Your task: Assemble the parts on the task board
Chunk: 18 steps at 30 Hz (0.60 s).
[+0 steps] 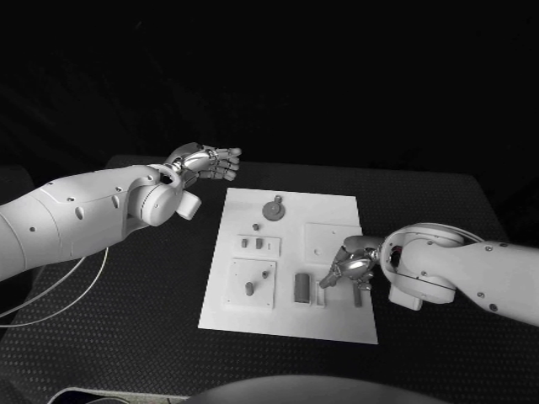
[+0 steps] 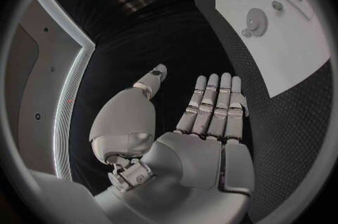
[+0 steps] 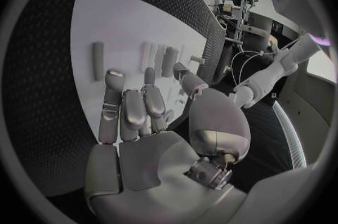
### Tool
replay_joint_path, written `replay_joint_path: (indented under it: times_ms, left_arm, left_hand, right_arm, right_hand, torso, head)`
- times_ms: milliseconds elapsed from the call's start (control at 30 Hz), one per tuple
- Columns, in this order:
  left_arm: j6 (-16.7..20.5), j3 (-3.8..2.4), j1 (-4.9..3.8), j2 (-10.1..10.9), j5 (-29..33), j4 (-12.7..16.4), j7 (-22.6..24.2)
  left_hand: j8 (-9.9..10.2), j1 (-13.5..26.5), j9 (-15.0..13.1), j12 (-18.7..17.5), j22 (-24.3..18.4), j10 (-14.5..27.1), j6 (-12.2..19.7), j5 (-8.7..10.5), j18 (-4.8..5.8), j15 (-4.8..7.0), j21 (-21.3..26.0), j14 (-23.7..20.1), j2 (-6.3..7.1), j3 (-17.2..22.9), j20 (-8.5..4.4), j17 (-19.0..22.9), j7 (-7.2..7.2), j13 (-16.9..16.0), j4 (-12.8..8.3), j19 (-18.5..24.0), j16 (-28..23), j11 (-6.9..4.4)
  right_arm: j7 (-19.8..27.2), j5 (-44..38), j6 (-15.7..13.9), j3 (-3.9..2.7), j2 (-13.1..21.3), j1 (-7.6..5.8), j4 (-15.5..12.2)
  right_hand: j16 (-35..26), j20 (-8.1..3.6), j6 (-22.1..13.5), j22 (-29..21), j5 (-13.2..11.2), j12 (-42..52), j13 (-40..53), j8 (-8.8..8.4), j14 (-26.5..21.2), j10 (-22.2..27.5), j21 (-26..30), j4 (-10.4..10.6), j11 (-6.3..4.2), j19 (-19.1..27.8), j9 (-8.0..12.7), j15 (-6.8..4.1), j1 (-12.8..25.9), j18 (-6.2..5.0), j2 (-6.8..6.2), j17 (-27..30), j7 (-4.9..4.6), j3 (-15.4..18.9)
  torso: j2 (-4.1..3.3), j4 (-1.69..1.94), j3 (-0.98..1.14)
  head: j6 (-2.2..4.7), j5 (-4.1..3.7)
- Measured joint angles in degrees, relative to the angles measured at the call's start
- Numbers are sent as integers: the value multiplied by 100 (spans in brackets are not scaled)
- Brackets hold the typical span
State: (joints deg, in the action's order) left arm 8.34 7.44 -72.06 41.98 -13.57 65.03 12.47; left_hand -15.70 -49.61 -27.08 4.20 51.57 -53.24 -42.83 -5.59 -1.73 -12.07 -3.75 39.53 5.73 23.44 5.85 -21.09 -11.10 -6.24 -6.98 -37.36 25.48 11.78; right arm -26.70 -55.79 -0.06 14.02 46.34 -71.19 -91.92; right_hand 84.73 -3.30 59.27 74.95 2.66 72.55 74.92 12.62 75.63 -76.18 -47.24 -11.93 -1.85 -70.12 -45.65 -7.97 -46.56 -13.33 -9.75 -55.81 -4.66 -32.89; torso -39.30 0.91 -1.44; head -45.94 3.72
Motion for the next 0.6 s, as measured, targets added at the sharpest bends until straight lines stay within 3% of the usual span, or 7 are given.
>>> replay_joint_path:
  times_ms: [133, 267, 600]
  left_arm:
    - [0, 0, 0, -17, 0, 1, 0]
    - [-8, -1, 0, -20, 0, 9, 0]
    - [-23, 0, 0, -4, 0, 19, 1]
  left_hand:
    - [0, 0, 0, 0, 0, 0, 0, 0, 0, 0, 0, 0, 0, 0, 0, 0, 0, 0, 0, 0, -16, 0]
    - [0, 0, 0, 0, 0, 0, 0, 0, 0, 0, 0, 0, 0, 15, 0, -5, 0, 5, -15, 0, -16, 0]
    - [0, 0, 0, 0, -1, 0, -20, 0, 0, 0, 0, 0, 0, 15, 0, -5, -21, 11, -15, 0, -16, 0]
  right_arm:
    - [-42, 8, -8, 5, 134, -75, 80]
    - [-171, -22, 165, 13, 247, -75, 138]
    - [-460, -205, 405, 18, 533, -39, 76]
  right_hand:
    - [4, 0, 0, 0, 0, 66, 0, 22, 1, -61, 0, 60, 0, -1, -43, 0, 96, 0, 234, -39, 0, 17]
    - [37, 0, 98, -1, 0, 135, 0, 101, 7, -105, 0, -36, -44, -1, -96, -4, 52, 0, 416, -85, 49, 78]
    - [60, 2, 203, -1, 0, 202, 0, 114, 45, -174, 0, -129, -71, -2, -131, -38, 110, 0, 474, -141, 96, 171]
  torso:
    - [0, -4, -2]
    - [0, -4, -5]
    - [-5, -7, 2]
  head:
    - [16, -25]
    - [29, -43]
    - [23, -64]
